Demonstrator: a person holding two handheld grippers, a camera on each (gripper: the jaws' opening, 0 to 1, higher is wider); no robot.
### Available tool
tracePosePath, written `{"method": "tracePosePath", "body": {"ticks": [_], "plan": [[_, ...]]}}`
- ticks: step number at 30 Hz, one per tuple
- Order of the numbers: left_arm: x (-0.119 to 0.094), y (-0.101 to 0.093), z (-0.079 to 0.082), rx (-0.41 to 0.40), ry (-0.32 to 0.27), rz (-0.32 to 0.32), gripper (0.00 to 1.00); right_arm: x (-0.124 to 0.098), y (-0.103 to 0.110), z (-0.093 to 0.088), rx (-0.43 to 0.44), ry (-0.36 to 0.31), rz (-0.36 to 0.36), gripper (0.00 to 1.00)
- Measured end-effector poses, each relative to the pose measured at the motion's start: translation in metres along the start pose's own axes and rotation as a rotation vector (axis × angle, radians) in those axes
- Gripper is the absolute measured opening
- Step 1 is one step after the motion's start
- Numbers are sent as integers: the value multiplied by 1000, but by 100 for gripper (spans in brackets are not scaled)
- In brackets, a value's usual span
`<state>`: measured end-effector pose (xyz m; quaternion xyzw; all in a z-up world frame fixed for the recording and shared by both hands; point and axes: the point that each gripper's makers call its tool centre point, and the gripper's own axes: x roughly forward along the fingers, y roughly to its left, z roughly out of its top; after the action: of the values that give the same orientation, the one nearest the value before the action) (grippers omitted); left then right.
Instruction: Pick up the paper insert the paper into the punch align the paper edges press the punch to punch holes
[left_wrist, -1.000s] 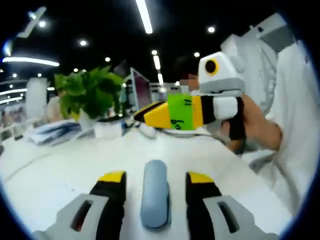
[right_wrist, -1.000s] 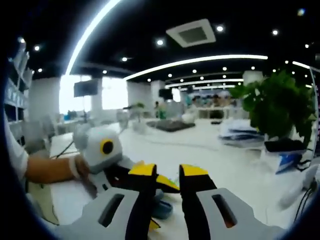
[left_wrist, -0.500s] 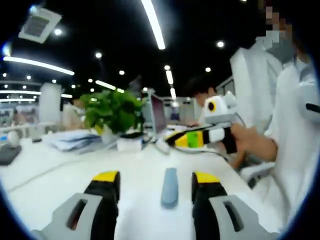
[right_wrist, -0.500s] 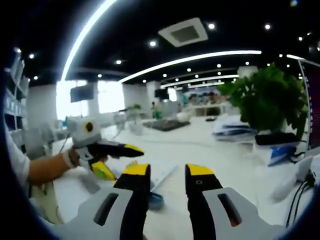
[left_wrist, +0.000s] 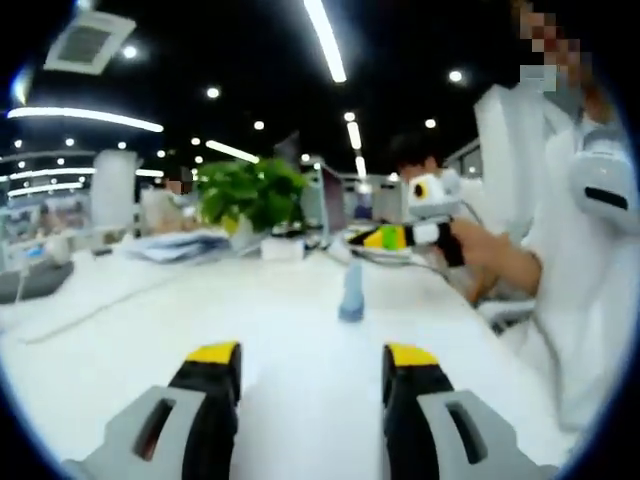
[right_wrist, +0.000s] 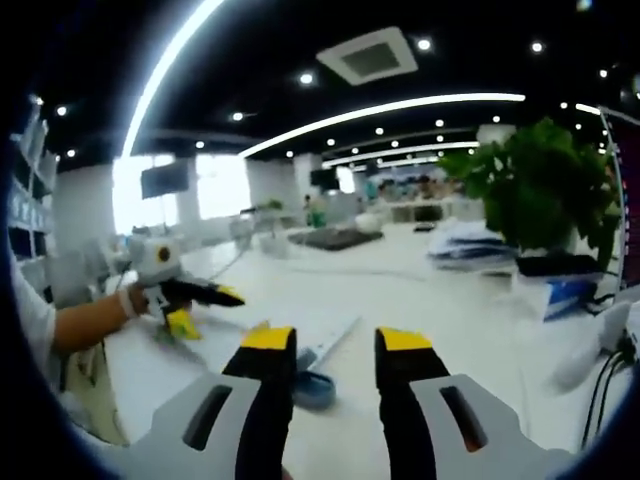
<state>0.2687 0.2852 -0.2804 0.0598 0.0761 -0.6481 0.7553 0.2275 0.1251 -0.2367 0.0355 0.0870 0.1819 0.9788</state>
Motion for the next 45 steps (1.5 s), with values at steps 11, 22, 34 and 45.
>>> {"method": "tracePosePath", "body": {"ticks": [11, 22, 34, 45], "plan": [[0, 2, -25, 4, 99, 18, 57, -4, -13, -28, 18, 64, 25, 35], [5, 7, -26, -2, 92, 25, 57, -3, -11, -50, -125, 145, 206, 36], [5, 10, -24, 0, 84, 35, 58, 16, 11, -59, -225, 190, 611, 37], [12, -8, -22, 6, 85, 35, 57, 24, 24, -74, -286, 211, 742, 30]]}}
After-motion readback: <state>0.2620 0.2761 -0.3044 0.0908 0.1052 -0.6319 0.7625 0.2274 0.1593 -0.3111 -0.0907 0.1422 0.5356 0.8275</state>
